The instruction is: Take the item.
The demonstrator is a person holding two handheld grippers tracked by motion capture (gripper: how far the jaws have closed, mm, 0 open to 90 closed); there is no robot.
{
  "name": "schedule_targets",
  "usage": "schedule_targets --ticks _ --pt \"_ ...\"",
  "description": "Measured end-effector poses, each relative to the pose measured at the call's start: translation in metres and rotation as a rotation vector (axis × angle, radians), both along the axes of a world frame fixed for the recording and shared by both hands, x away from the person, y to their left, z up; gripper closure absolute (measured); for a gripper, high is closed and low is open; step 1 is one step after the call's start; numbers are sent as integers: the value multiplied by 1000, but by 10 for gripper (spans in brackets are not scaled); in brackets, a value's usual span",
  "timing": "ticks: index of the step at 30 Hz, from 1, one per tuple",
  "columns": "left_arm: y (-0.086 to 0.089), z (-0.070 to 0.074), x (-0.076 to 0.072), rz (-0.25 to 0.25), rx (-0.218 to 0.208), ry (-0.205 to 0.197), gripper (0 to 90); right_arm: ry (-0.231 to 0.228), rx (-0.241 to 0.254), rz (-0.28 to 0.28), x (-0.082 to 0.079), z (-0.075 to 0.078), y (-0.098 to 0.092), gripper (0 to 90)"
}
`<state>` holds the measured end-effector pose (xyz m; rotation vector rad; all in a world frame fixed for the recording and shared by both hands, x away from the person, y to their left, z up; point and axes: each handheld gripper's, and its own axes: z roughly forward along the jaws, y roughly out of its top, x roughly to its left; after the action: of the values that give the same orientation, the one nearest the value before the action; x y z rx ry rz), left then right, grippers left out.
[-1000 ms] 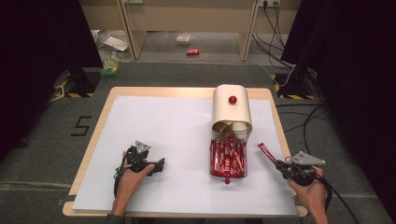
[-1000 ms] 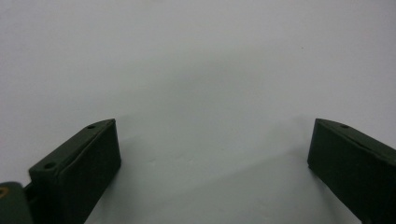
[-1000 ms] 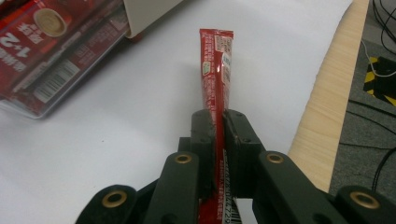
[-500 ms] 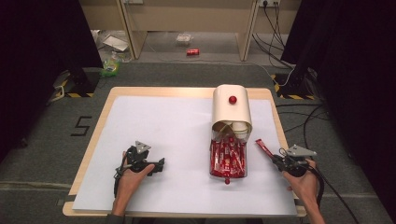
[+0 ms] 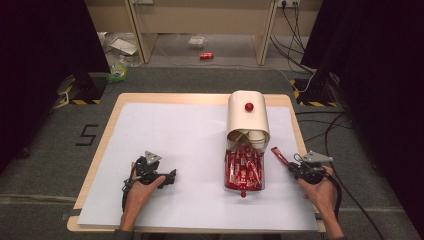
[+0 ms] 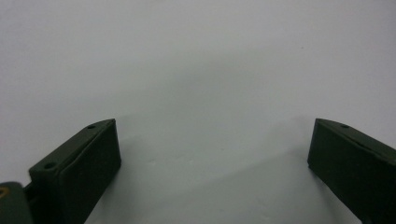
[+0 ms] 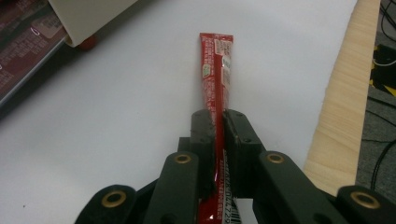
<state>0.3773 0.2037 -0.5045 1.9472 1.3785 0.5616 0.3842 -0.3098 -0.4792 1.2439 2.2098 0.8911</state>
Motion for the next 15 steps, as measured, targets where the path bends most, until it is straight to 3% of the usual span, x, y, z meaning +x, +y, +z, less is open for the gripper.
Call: schedule_targets --ticks 11,15 --pt "0 0 0 0 0 0 17 12 -1 9 2 -3 4 803" --pt "0 0 0 0 0 -1 16 8 22 8 1 -2 5 701"
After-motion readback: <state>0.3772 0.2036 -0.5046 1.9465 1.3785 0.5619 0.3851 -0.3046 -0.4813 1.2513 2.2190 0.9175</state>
